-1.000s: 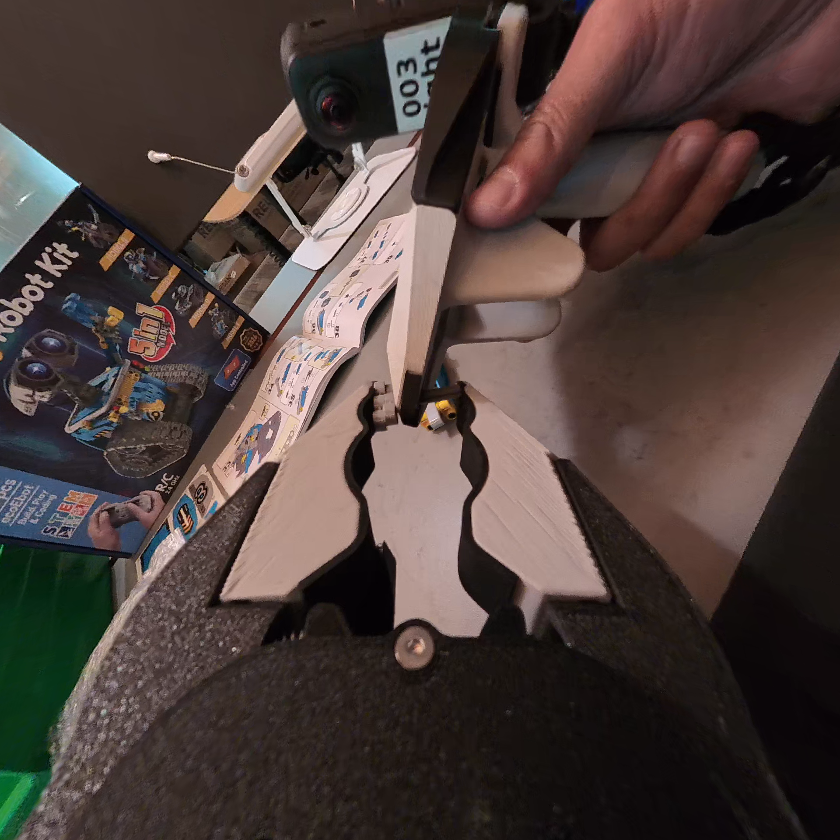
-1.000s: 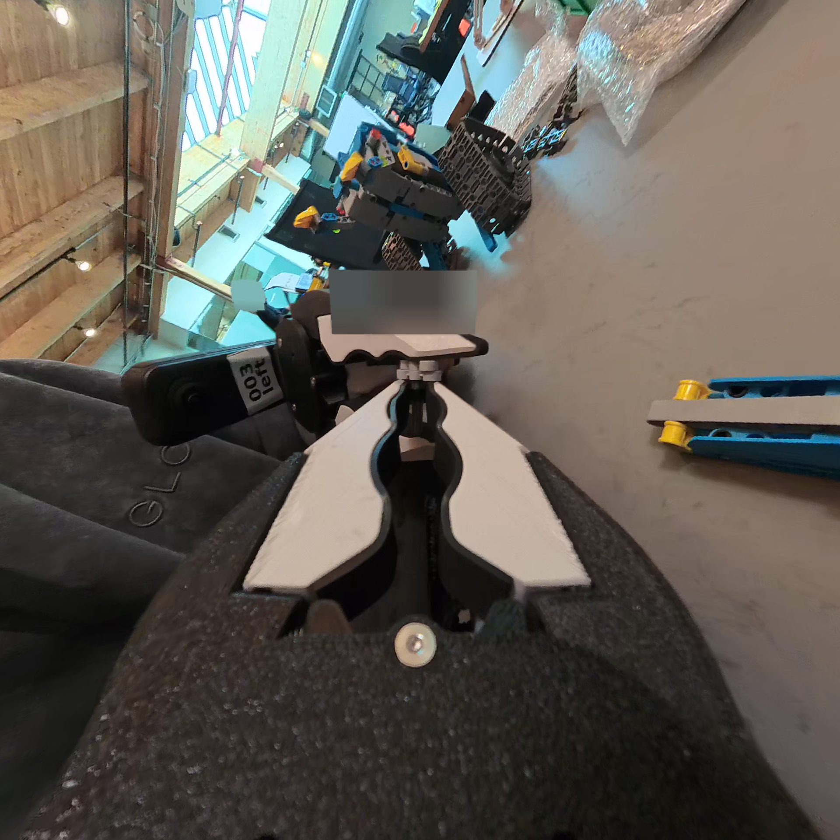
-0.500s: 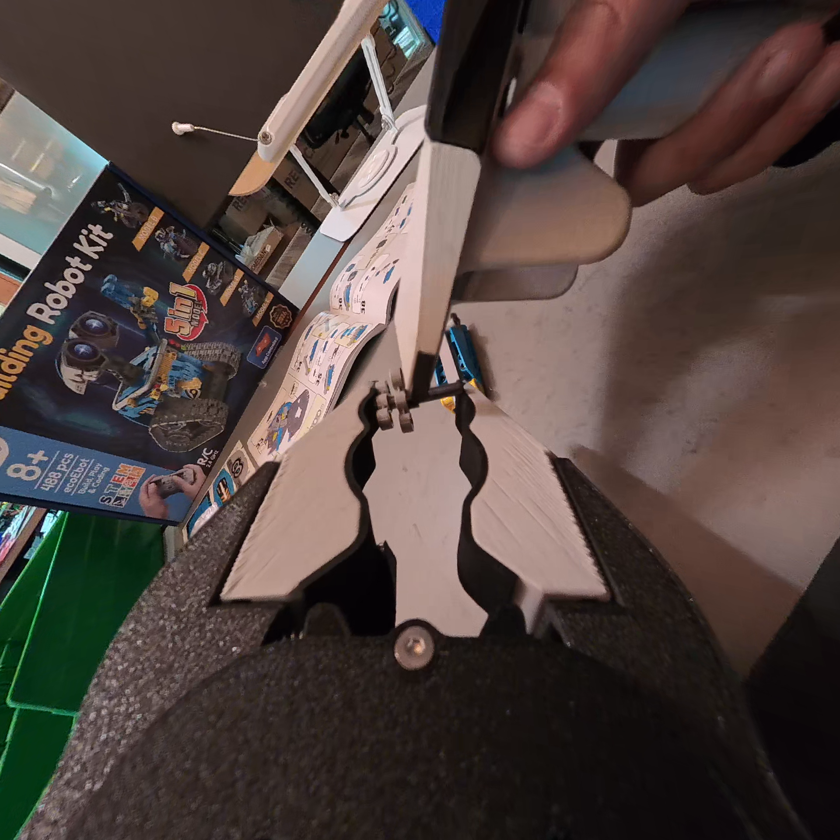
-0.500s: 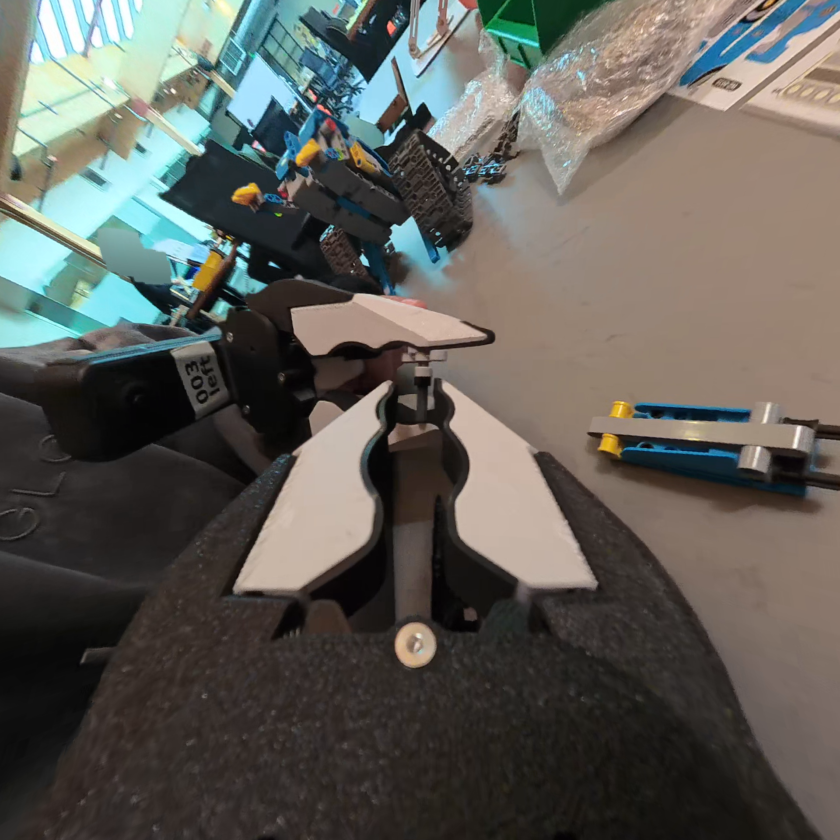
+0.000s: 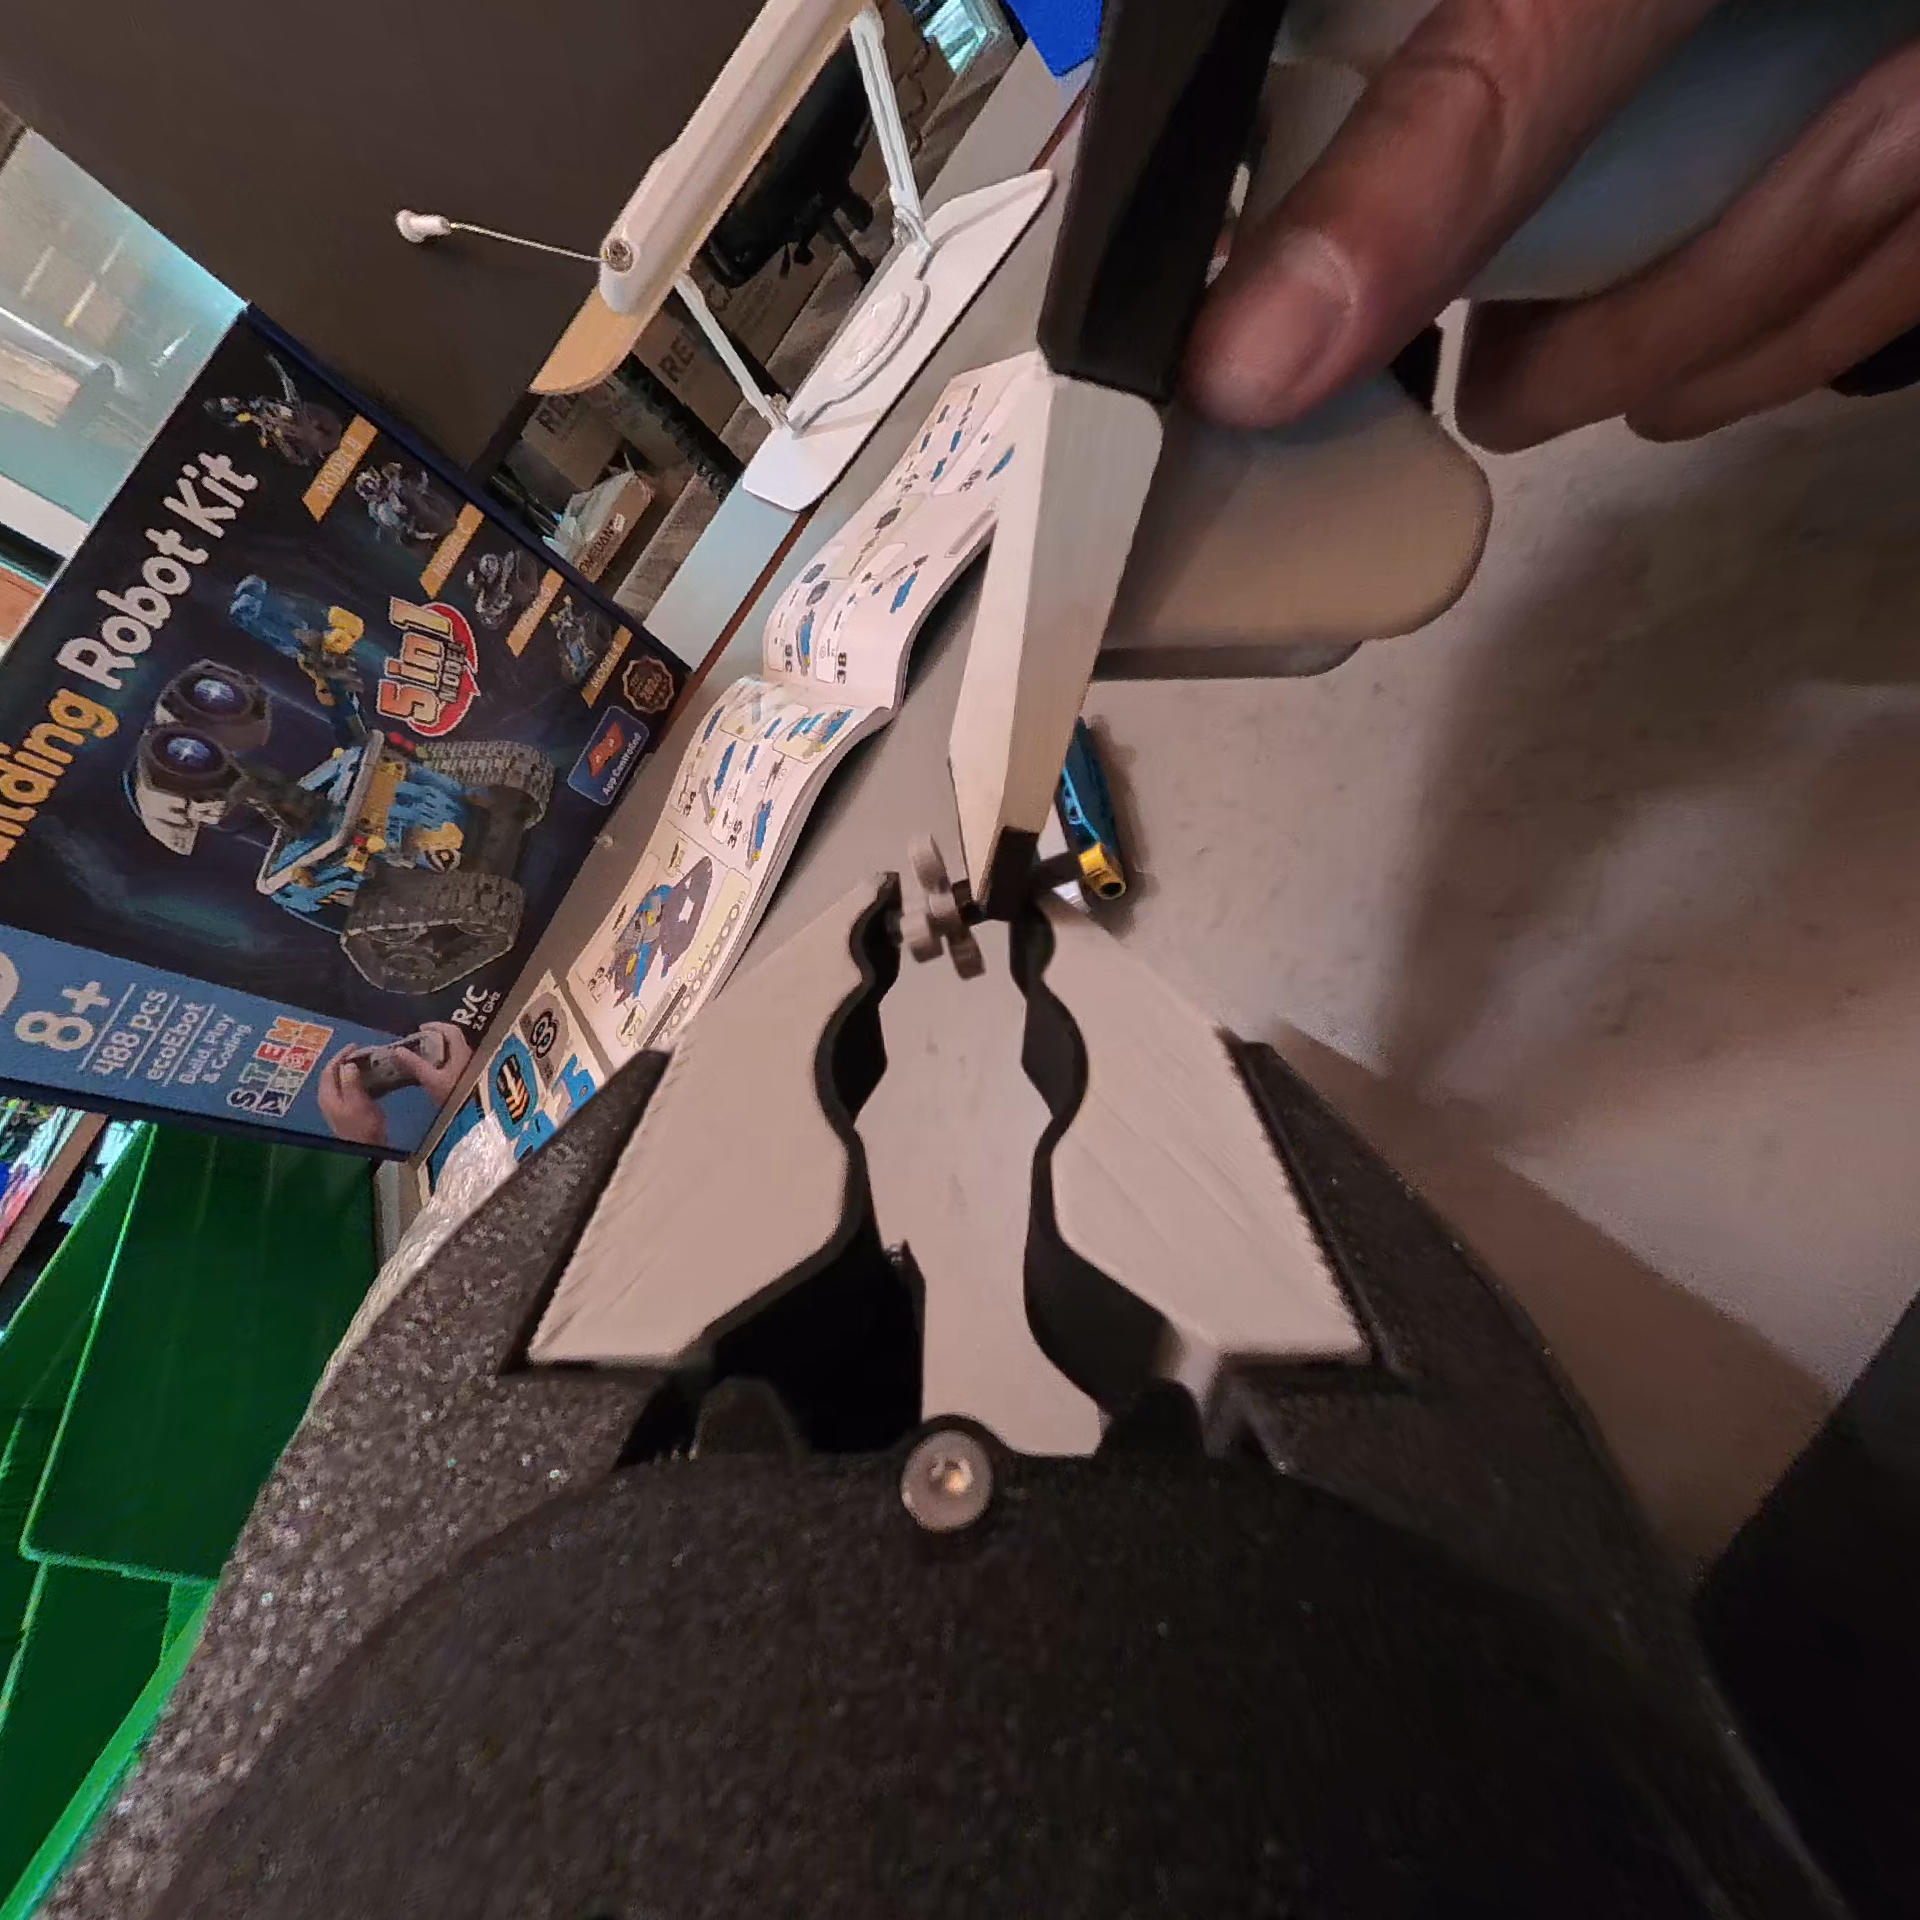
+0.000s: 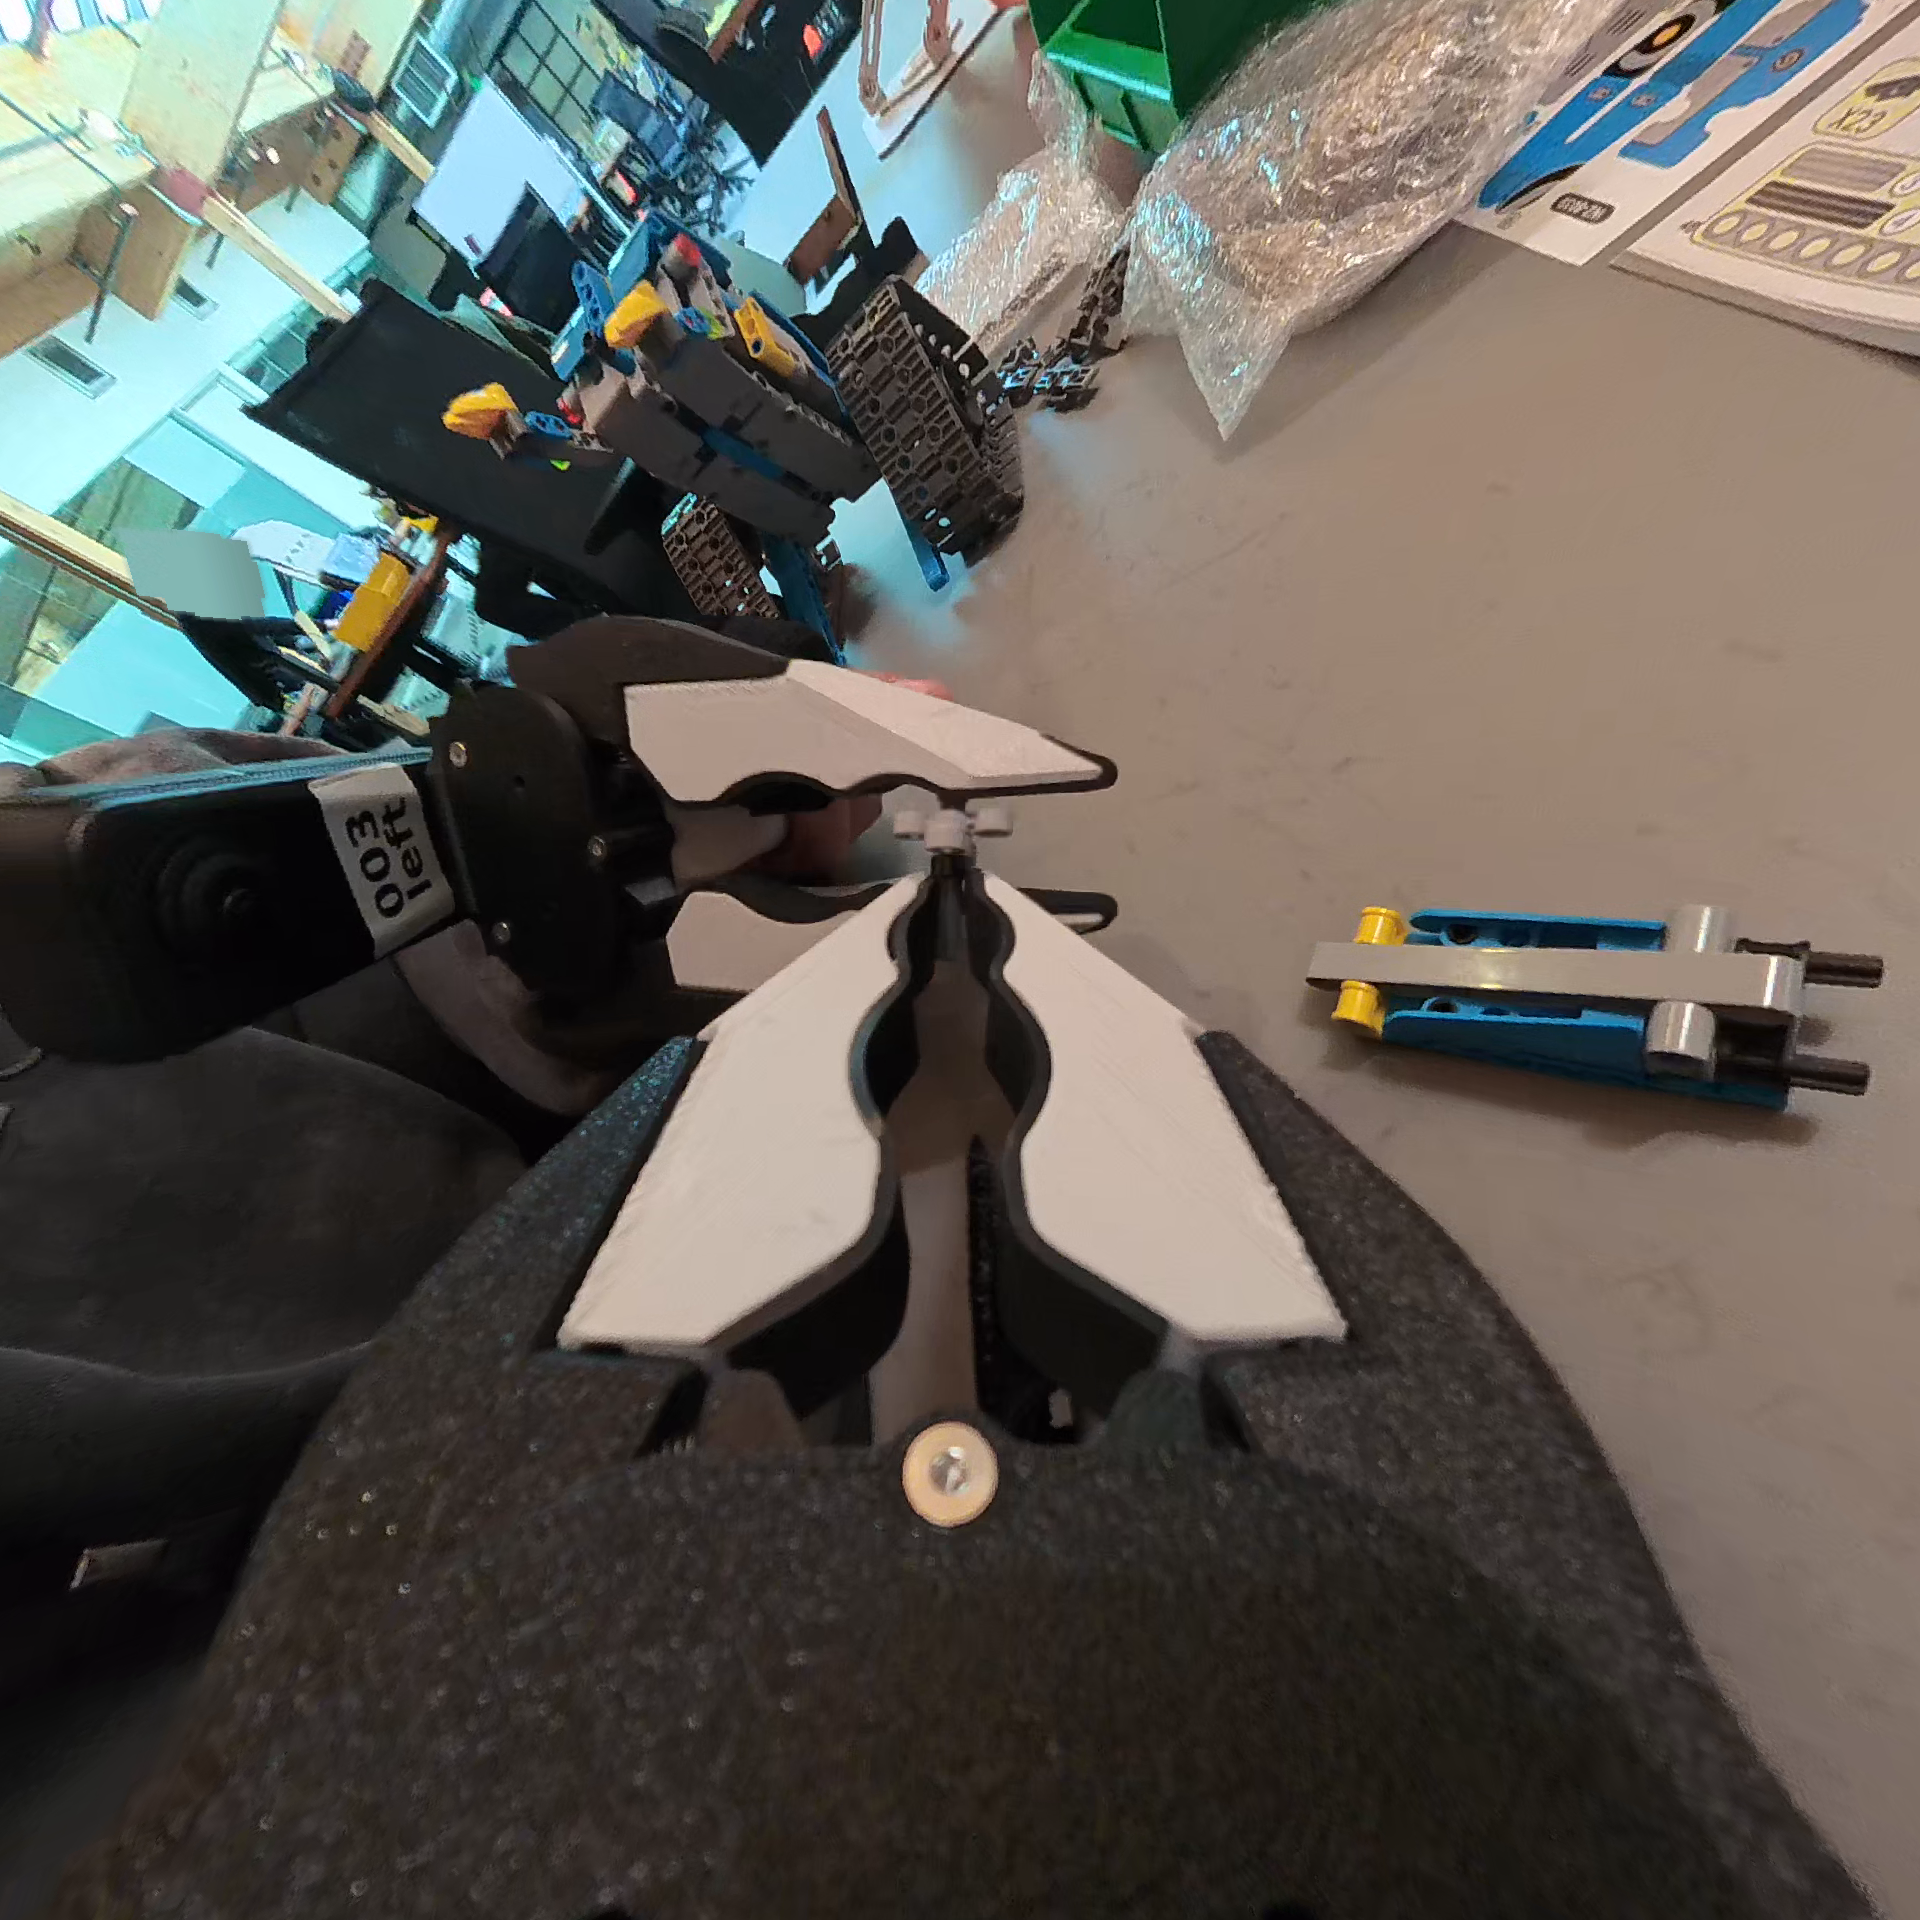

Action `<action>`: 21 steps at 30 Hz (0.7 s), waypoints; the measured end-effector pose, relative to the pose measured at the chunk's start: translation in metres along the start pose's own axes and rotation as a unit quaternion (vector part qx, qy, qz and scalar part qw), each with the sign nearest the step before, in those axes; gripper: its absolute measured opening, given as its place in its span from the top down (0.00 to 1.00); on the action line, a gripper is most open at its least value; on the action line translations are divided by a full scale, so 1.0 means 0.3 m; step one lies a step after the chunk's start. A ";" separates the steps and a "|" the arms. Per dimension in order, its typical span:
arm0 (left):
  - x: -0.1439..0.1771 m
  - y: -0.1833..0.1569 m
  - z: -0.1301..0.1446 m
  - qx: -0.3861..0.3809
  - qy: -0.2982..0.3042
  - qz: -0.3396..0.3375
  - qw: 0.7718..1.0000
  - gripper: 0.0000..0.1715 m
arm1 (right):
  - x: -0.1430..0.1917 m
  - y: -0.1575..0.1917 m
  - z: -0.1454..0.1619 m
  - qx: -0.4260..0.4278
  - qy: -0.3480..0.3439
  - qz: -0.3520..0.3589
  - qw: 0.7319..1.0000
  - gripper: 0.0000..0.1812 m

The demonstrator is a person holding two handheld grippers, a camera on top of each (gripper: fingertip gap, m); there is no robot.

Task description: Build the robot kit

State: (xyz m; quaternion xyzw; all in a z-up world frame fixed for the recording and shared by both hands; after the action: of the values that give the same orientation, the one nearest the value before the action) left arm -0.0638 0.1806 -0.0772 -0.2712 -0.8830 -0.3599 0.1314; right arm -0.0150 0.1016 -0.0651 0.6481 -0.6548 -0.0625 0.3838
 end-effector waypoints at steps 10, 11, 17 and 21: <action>-0.008 -0.010 -0.004 -0.006 0.006 0.001 1.000 0.90 | -0.003 -0.012 0.005 -0.040 -0.008 -0.019 0.999 0.99; -0.008 -0.011 -0.002 -0.006 0.007 0.001 1.000 0.90 | -0.005 -0.012 0.006 -0.040 -0.009 -0.018 0.999 0.99; -0.012 -0.010 -0.002 -0.001 0.013 -0.003 1.000 0.90 | -0.009 -0.015 0.006 -0.045 -0.017 -0.015 0.999 0.99; -0.012 -0.009 -0.007 -0.002 0.013 -0.008 1.000 0.90 | -0.006 -0.011 0.002 -0.041 -0.023 -0.011 0.999 0.99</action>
State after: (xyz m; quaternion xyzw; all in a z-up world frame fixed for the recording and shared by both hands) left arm -0.0622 0.1761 -0.0789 -0.2595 -0.8827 -0.3660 0.1400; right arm -0.0129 0.1025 -0.0682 0.6372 -0.6534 -0.1083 0.3941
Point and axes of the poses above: each gripper's, where its closed fingertips meet, x back along the fingers, z out of its underside, y = z × x across the jaws, the point moved 7 cm from there along x, back along the fingers, and after that the axes turned 8 degrees about z, right-handed, at the moved point
